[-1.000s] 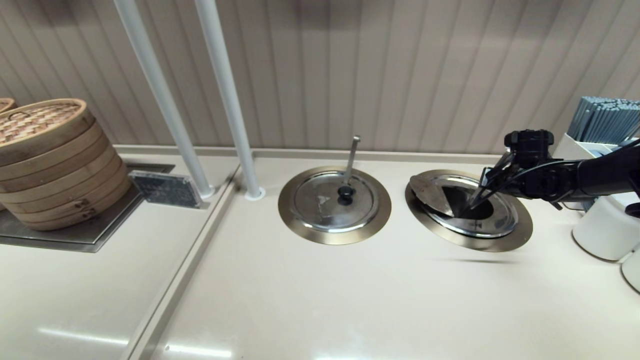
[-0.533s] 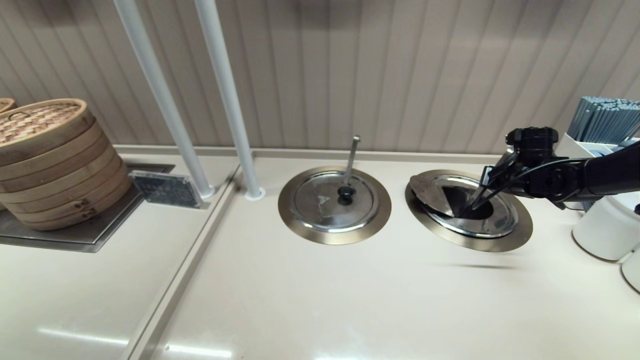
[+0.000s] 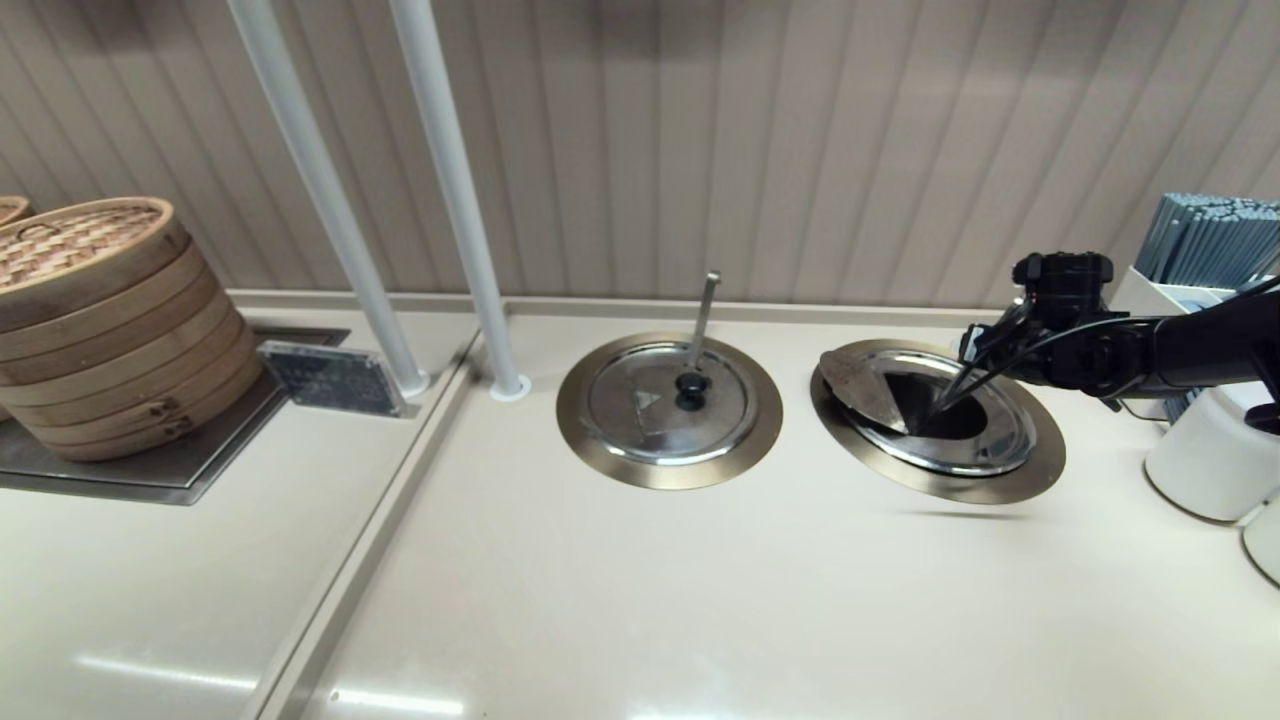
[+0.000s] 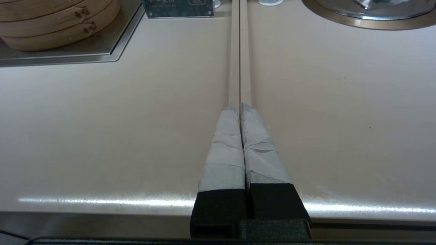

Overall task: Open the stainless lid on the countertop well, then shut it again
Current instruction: Stir with a spoon

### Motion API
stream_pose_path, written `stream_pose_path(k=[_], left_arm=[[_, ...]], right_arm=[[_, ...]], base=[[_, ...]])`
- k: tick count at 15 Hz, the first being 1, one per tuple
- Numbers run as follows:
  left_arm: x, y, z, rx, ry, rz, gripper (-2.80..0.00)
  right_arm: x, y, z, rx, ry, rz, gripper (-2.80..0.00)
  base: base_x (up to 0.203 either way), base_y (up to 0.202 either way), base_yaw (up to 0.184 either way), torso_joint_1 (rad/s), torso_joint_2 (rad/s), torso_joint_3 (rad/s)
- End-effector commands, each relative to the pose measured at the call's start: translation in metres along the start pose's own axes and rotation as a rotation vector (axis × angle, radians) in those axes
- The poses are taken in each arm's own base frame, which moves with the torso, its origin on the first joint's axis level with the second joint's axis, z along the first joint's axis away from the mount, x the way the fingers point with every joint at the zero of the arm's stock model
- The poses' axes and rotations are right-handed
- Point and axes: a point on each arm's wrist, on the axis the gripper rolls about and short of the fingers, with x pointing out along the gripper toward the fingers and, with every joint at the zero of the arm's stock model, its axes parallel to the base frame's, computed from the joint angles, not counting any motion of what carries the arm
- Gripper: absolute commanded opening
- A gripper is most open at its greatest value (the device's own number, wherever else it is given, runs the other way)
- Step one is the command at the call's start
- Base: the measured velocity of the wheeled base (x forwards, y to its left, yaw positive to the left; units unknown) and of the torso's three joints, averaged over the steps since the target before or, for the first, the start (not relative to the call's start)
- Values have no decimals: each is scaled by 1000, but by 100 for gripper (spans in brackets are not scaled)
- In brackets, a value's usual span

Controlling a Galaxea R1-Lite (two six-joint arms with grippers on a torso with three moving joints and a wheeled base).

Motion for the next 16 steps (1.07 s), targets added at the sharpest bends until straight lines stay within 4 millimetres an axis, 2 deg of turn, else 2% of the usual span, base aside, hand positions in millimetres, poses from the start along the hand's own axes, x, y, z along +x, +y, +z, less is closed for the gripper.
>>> stream_pose_path(k=[1,7,13,16], left_arm=[[0,0,0,1,0,0,-280],[0,0,0,1,0,0,-280],[0,0,0,1,0,0,-280],[0,0,0,1,0,0,-280]], right_arm=[[26,-2,-4,5,-7,-10,0],[56,2,-8,-14,-2,-12,0],[70,7,-19,-16,3,25,0],[72,9,-18,-9,-24,57,0]], base=[[0,0,0,0,0,0],[0,0,0,0,0,0],[0,0,0,0,0,0],[0,0,0,0,0,0]])
